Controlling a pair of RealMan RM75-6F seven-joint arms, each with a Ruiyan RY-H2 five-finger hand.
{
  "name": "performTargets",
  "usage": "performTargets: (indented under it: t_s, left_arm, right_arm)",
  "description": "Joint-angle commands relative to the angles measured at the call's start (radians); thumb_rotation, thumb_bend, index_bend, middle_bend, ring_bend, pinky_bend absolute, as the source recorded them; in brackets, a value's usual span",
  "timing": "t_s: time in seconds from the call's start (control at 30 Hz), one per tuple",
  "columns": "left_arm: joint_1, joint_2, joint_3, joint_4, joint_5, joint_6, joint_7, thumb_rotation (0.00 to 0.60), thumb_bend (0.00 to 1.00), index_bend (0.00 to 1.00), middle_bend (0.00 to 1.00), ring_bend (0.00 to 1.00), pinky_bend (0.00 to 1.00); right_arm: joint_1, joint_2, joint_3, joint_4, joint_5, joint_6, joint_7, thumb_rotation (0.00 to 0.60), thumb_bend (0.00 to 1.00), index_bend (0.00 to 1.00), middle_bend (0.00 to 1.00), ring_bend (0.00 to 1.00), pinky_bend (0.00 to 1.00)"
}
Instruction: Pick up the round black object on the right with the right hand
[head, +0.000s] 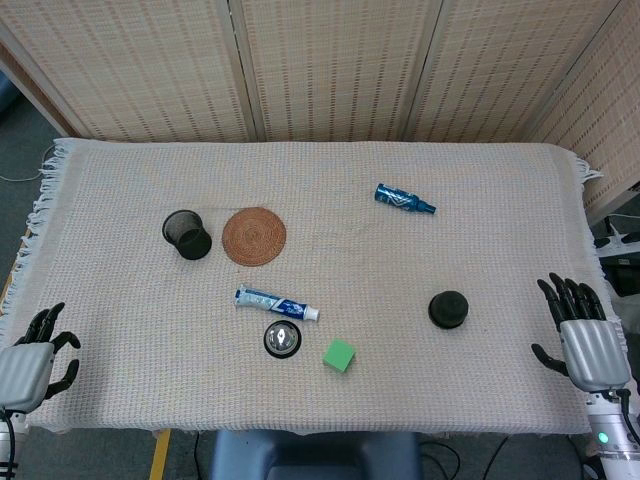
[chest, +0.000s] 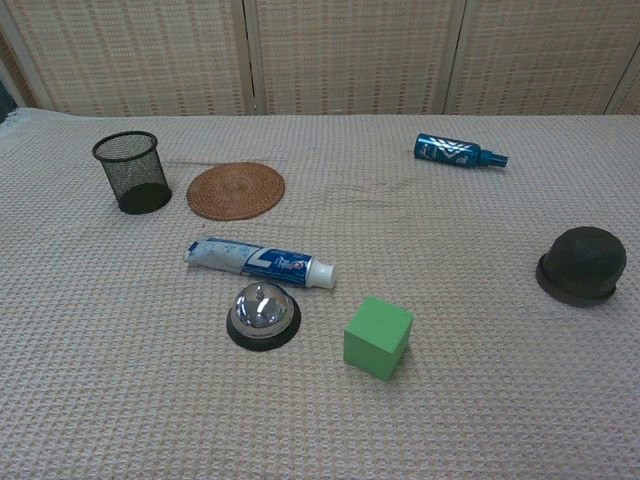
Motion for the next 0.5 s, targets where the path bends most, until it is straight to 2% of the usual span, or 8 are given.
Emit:
performTargets:
  t_s: [0.03,0.5]
  left_arm:
    - [0.000,0.000,0.000,0.000,0.001,0.001,0.000,0.600,0.41,0.45,0.00,0.02,0.40]
    - [-0.003,-0.002,-0.002,0.005,-0.005,-0.009,-0.002,0.600,0.41,0.45,0.00,0.02,0.40]
  right_arm:
    - [0.000,0.000,0.000,0.000,0.002,-0.001,0.000,0.600,0.14,0.00,0.00,0.00,0.06]
    - [0.029,0.028,-0.012,-0.003,-0.004,-0.073,0.043,0.600,0.12,0.00,0.00,0.00,0.06]
